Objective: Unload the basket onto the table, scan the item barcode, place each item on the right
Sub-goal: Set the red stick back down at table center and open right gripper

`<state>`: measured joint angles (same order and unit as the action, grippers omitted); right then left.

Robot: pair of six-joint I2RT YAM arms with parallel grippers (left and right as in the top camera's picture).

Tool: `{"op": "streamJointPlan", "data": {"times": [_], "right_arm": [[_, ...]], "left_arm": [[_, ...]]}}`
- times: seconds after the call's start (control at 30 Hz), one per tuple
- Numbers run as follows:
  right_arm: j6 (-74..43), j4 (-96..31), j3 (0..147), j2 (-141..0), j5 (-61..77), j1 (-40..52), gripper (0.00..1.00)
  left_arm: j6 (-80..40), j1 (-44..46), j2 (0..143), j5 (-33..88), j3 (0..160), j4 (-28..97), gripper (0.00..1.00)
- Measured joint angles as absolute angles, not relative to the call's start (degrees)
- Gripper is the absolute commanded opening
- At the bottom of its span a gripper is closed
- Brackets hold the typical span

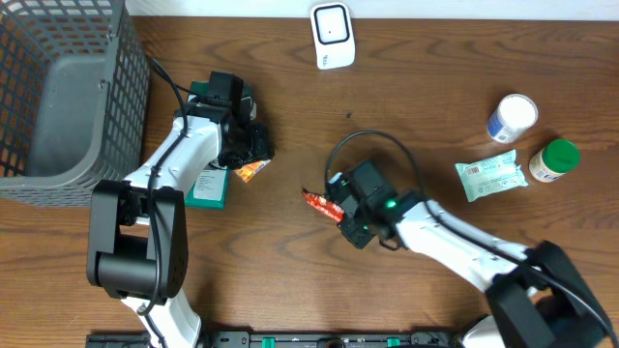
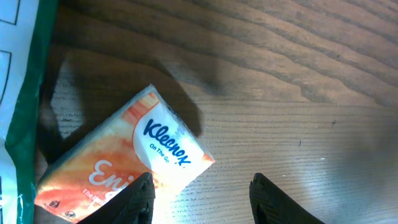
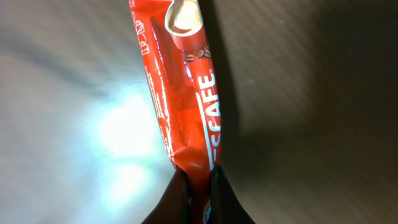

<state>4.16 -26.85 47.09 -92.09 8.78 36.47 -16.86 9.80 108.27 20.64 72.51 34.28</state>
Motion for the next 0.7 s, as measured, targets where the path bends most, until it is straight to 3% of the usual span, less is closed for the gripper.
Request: {"op": "streamJointPlan", "data": {"times": [0.23, 0.53, 0.7], "right_arm": [[-3.18, -30.89, 50.28, -90.78, 31.90, 22.70, 0.01], [-5.02, -27.97, 50.33, -108.03, 47.62, 11.07, 0.01], [-5.37, -27.62, 50.87, -111.81, 52.69, 8.43, 0.22]], "left_arm": [[-16.86, 9.80, 108.27, 20.64, 72.51, 34.37, 0.51], [-16.86, 9.80, 108.27, 20.67, 72.51, 34.57, 0.51], [-16.86, 9.80, 108.27, 20.67, 72.51, 35.33, 0.51]]}}
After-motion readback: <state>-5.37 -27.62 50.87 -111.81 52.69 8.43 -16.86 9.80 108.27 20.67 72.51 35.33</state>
